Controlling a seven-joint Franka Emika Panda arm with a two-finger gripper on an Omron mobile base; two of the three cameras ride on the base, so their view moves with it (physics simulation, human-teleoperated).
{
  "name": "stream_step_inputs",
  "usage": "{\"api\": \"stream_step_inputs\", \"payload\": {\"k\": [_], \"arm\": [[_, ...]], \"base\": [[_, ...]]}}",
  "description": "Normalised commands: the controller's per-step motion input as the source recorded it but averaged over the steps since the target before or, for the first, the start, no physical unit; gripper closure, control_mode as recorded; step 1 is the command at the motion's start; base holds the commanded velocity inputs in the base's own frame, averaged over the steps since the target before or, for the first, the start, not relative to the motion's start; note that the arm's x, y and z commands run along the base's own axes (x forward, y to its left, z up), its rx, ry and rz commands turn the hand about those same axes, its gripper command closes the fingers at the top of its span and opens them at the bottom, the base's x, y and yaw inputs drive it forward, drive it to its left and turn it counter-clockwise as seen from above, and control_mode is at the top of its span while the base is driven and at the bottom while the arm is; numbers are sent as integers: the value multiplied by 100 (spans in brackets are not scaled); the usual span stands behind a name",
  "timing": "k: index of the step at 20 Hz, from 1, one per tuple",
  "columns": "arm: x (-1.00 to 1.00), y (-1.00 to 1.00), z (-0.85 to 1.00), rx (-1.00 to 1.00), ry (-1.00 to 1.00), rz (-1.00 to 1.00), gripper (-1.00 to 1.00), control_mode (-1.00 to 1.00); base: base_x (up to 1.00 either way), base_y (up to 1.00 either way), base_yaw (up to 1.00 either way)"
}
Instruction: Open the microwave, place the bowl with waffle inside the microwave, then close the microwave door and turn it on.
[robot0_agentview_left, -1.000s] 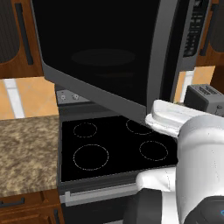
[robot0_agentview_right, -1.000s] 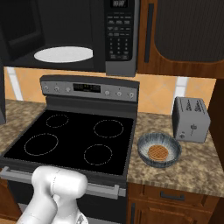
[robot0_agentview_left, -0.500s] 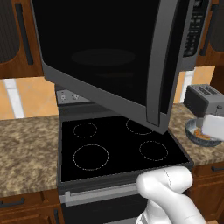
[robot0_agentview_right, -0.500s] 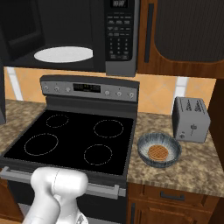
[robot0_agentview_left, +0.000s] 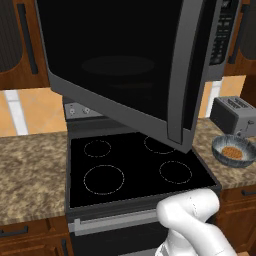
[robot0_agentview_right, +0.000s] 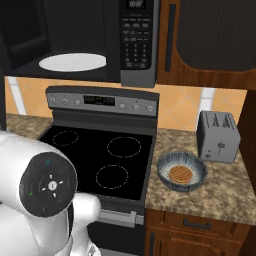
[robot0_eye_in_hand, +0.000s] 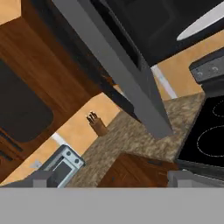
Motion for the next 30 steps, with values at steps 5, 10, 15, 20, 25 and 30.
{"api": "stream_step_inputs", "payload": {"k": [5, 10, 15, 20, 25, 30], "arm": [[53, -41, -12, 24, 0, 48, -100, -100], [83, 31, 0, 3, 1, 2, -100, -100], [98, 38, 3, 2, 13, -7, -100, -100], [87, 16, 3, 8, 23, 24, -100, -100], [68, 90, 0, 0, 19, 30, -100, -100], [7, 100, 0, -5, 2, 24, -100, -100]], "base": [[0, 0, 0], [0, 0, 0], [0, 0, 0], [0, 0, 0], [0, 0, 0], [0, 0, 0]]}}
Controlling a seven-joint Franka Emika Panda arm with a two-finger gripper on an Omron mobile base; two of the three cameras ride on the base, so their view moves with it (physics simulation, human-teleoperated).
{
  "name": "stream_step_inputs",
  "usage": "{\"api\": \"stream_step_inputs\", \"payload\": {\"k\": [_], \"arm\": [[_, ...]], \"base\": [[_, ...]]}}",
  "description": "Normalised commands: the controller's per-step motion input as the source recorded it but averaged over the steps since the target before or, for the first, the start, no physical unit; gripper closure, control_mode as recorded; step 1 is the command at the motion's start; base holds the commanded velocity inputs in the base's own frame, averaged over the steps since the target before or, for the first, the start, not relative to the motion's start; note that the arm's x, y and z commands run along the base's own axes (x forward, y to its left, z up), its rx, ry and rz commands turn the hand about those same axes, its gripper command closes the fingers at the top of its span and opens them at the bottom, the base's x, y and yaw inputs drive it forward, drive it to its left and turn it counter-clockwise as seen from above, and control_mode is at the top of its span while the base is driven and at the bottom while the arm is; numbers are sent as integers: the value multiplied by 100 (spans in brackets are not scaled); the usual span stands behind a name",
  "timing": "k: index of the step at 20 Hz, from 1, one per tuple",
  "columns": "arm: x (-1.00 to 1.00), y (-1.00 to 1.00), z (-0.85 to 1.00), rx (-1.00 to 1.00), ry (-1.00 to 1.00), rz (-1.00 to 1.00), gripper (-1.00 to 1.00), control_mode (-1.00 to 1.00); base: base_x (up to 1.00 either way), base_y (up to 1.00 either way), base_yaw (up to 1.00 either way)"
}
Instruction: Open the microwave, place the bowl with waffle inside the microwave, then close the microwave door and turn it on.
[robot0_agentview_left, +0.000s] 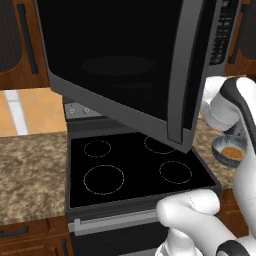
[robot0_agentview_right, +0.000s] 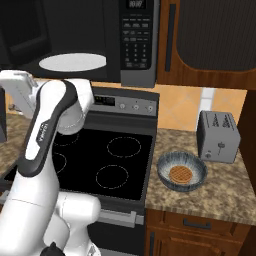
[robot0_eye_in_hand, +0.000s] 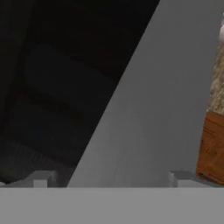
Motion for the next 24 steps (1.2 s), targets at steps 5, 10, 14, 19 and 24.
{"api": "stream_step_inputs", "payload": {"k": [5, 10, 14, 19, 24], "arm": [[-42, 100, 0, -14, -5, 20, -100, -100], [-22, 98, -1, -11, -3, 8, -100, -100], [37, 20, -4, -7, 11, -7, -100, -100], [3, -91, -31, -26, 3, -23, -100, -100], [-39, -100, -51, -42, 0, -17, -100, -100]], "base": [[0, 0, 0], [0, 0, 0], [0, 0, 0], [0, 0, 0], [0, 0, 0]]}}
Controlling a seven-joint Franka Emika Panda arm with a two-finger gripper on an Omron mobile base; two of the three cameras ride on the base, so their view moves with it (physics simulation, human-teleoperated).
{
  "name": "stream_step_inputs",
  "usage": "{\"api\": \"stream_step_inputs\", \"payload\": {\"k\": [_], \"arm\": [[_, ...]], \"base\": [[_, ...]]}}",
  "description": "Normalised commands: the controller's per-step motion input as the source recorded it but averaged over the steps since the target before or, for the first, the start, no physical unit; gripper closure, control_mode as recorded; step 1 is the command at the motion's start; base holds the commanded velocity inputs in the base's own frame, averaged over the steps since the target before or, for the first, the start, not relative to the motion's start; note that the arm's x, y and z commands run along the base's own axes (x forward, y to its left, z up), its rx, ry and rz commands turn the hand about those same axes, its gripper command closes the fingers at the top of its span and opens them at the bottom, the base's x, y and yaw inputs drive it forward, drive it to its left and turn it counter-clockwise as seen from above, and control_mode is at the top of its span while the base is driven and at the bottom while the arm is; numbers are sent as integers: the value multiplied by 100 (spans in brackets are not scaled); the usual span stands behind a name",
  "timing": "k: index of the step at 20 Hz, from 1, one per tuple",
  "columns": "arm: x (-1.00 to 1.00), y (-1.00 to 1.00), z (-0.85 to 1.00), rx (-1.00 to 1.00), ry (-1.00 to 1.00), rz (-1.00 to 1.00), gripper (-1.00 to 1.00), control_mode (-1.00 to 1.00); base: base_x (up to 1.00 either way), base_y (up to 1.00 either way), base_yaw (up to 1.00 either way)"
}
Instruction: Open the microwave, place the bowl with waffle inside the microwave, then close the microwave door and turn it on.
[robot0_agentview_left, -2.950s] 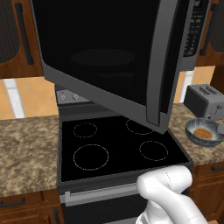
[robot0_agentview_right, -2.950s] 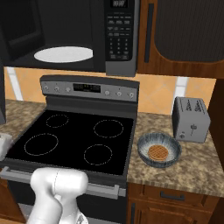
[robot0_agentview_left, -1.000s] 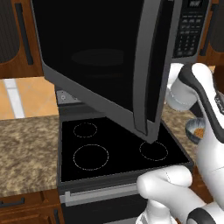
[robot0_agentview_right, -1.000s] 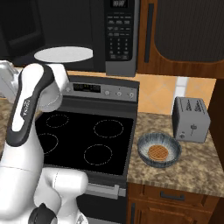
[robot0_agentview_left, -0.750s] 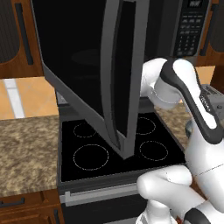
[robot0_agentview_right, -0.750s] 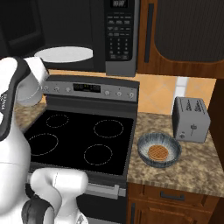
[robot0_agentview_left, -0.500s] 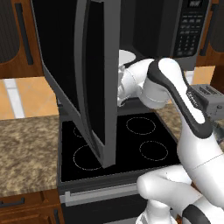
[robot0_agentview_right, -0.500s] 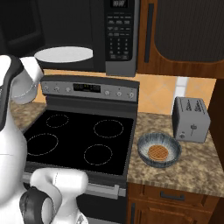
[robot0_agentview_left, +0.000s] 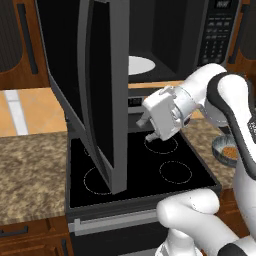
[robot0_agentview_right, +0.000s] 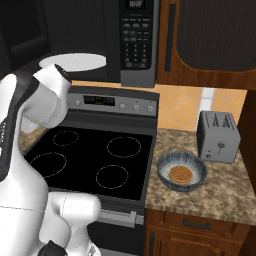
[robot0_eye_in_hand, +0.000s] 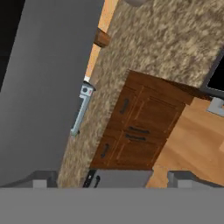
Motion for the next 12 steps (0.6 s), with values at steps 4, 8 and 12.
{"api": "stream_step_inputs", "payload": {"k": [4, 8, 12], "arm": [[-6, -100, -68, -49, 0, -1, -100, -100], [0, -100, -66, -49, 0, 0, -100, -100], [0, -100, -57, -51, 0, 0, -100, -100]], "base": [[0, 0, 0], [0, 0, 0], [0, 0, 0]]}}
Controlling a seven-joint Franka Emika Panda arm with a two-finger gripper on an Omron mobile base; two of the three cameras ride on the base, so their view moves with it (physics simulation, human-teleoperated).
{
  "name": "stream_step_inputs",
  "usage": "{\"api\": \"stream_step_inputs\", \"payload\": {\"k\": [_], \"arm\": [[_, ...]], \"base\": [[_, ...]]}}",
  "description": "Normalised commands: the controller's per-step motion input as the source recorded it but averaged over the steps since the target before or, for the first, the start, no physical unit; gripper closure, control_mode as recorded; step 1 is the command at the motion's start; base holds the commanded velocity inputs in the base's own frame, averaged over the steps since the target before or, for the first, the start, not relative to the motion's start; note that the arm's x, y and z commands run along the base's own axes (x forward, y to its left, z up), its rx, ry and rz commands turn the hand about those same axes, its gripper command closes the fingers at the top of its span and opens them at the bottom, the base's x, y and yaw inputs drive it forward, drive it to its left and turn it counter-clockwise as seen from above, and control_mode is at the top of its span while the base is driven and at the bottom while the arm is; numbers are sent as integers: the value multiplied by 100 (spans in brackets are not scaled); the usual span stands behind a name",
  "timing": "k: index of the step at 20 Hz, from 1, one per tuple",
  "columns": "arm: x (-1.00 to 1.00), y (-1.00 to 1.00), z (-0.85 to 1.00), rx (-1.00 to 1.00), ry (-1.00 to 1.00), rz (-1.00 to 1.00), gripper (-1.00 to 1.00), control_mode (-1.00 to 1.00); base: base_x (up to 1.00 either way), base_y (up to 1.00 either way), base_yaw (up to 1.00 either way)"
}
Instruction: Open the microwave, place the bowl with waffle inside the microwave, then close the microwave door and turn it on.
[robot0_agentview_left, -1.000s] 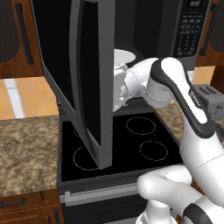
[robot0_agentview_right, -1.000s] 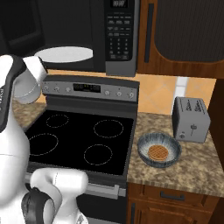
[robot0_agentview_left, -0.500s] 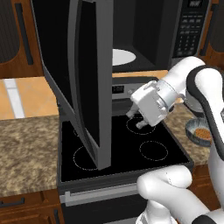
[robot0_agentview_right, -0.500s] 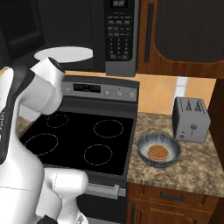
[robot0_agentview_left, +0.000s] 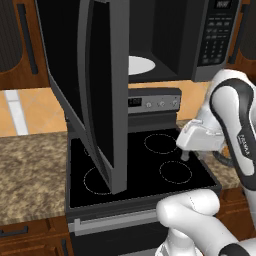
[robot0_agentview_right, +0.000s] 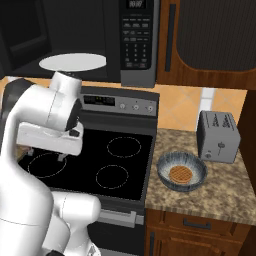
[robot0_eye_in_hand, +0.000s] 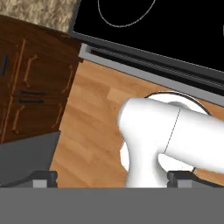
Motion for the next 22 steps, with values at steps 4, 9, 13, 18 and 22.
{"api": "stream_step_inputs", "payload": {"k": [4, 9, 13, 18, 22], "arm": [[-1, -100, -45, -51, 0, -1, -100, -100], [4, -100, -24, -46, 0, -3, -100, -100], [22, -100, -13, -22, 0, -1, -100, -100], [29, -52, -5, -6, -28, 0, -100, -100], [59, -1, -11, 0, -25, 2, -100, -100]], "base": [[0, 0, 0], [0, 0, 0], [0, 0, 0], [0, 0, 0], [0, 0, 0]]}}
